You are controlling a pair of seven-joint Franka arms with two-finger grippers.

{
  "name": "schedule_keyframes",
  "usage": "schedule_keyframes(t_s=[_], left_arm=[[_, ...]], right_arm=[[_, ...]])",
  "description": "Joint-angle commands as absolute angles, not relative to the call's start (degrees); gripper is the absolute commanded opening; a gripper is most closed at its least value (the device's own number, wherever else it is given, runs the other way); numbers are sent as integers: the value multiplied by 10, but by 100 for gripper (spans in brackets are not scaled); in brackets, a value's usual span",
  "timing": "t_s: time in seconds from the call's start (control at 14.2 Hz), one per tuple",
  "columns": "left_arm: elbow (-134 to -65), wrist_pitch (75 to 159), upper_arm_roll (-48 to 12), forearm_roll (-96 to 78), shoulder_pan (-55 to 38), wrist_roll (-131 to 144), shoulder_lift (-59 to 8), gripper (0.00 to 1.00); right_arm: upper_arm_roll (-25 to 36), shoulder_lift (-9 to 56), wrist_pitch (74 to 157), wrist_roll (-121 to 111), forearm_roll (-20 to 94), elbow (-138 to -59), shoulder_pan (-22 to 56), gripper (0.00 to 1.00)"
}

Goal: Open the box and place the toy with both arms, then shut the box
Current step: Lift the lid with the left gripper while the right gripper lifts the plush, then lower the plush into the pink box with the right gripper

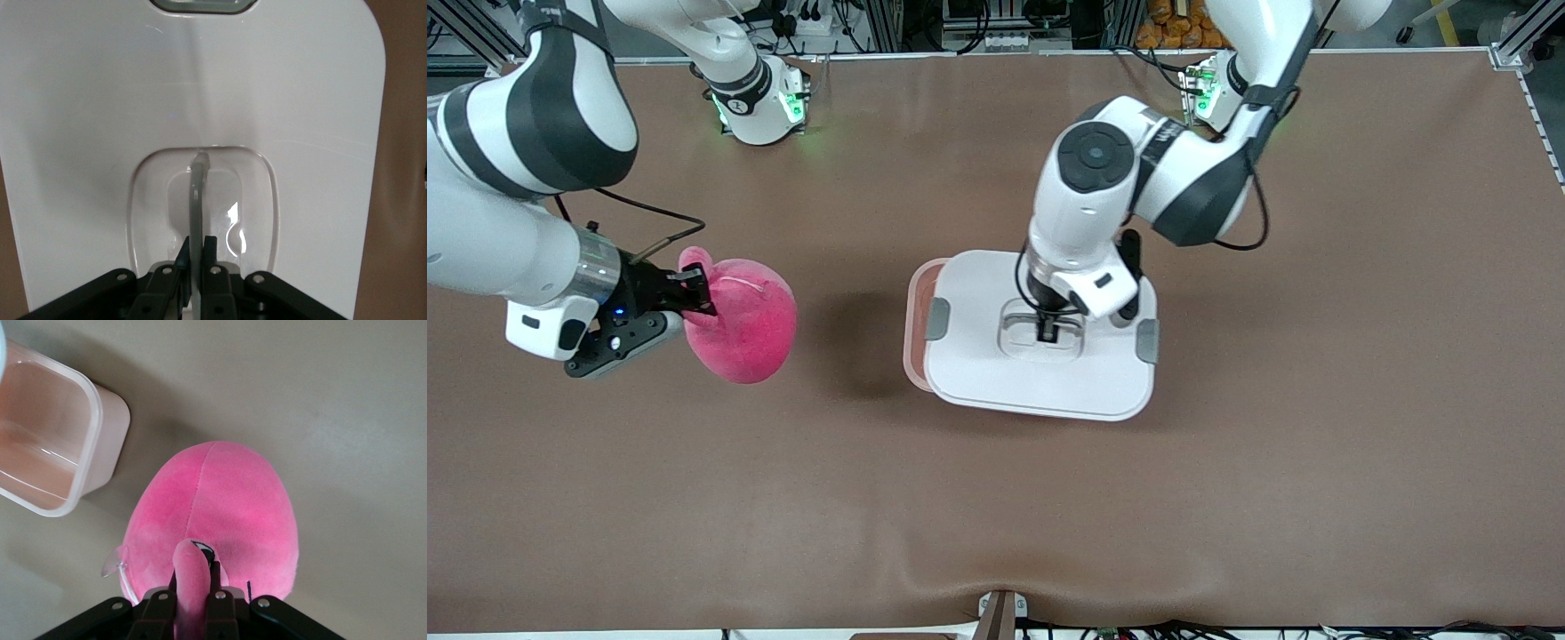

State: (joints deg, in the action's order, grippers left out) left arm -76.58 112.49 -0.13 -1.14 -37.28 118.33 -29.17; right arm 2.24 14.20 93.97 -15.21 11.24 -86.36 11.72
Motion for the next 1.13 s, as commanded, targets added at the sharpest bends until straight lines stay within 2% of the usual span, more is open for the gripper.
schedule_keyframes(t_s=[0.0, 0.35, 0.78, 1.06], left_arm=[[-771, 1107, -7, -19, -340, 1137, -274, 0], [-772, 1066, -7, -55, -275, 1039, -266, 0], [-801, 1043, -7, -57, -222, 962, -240, 0], [-809, 1043, -8, -57, -215, 954, -237, 0]], right_arm=[[26, 149, 921, -74, 132, -835, 153, 0], [27, 163, 915, 22, 156, -814, 201, 0], [26, 244, 917, 127, 199, -717, 247, 0], [26, 267, 986, 209, 203, -711, 297, 0]])
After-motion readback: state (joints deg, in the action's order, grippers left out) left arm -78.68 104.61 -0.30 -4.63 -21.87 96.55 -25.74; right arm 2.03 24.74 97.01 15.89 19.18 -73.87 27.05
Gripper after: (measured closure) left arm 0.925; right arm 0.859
